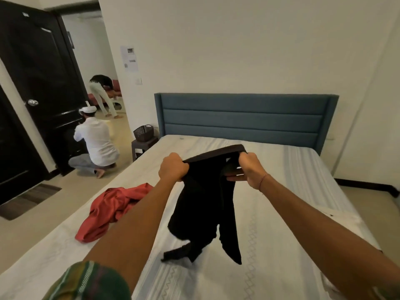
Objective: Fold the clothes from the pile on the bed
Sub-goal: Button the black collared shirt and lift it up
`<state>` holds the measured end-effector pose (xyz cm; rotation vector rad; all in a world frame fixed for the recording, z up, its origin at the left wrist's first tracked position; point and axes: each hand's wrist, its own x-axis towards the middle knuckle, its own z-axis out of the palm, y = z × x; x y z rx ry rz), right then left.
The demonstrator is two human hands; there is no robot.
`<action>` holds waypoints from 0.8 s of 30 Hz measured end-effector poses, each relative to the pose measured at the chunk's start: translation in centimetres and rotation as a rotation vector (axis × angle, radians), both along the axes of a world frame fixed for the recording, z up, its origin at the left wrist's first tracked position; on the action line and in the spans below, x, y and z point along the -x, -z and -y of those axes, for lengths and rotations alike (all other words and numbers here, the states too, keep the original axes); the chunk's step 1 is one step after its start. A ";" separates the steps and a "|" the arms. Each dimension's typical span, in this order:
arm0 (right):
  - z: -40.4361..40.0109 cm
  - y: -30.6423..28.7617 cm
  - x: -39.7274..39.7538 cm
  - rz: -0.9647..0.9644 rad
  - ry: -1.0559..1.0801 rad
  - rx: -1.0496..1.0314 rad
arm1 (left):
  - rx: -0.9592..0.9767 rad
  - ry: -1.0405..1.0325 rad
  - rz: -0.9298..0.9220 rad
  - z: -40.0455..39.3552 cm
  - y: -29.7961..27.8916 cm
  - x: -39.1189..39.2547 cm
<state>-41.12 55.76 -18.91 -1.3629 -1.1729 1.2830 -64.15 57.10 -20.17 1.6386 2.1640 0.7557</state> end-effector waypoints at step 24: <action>9.5 -0.1 -14.9 0.905 -0.354 -0.500 | -0.415 0.180 0.853 8.1 -9.7 -11.5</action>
